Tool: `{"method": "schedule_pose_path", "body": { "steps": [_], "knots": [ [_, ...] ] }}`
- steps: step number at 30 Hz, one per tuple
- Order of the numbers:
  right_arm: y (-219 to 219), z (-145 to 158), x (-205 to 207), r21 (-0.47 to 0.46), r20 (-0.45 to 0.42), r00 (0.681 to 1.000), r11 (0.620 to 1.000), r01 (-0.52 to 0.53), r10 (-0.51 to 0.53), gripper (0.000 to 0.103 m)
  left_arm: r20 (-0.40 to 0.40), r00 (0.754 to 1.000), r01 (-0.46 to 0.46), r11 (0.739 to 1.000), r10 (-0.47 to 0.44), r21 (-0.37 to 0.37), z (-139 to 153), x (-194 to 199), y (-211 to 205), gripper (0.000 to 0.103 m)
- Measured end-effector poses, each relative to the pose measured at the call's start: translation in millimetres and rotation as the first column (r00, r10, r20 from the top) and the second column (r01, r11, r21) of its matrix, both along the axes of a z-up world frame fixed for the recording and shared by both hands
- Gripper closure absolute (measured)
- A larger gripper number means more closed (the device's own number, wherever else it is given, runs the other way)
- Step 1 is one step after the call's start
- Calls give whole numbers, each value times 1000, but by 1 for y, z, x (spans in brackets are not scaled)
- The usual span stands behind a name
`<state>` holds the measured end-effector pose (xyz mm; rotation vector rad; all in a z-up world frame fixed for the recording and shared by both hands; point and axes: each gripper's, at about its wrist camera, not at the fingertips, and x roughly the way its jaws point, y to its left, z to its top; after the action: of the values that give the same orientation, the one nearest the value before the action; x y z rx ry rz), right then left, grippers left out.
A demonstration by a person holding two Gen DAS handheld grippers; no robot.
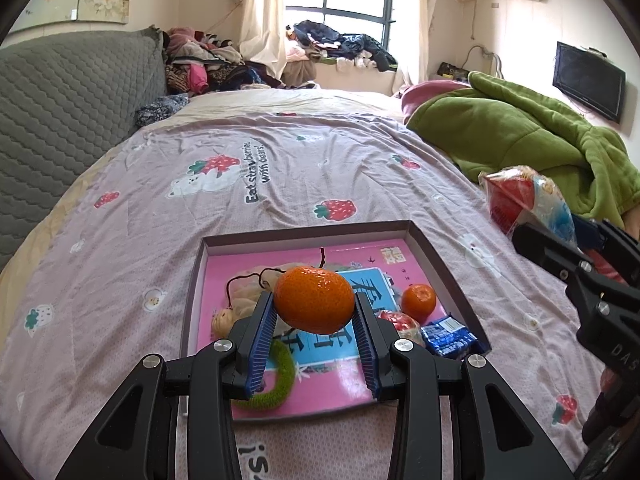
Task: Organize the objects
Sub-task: 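Carry the orange with the left tool while the right tool carries the egg packet over the tray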
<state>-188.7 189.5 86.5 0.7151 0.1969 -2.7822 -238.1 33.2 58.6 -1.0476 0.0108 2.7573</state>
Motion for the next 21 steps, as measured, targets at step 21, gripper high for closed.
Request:
{"method": "schedule_pose_path", "body": {
  "steps": [21],
  "knots": [
    [-6, -77, -45, 105, 207, 978, 995, 1, -23, 54, 87, 996, 14, 999, -12, -31, -65, -21, 8, 63]
  ]
}}
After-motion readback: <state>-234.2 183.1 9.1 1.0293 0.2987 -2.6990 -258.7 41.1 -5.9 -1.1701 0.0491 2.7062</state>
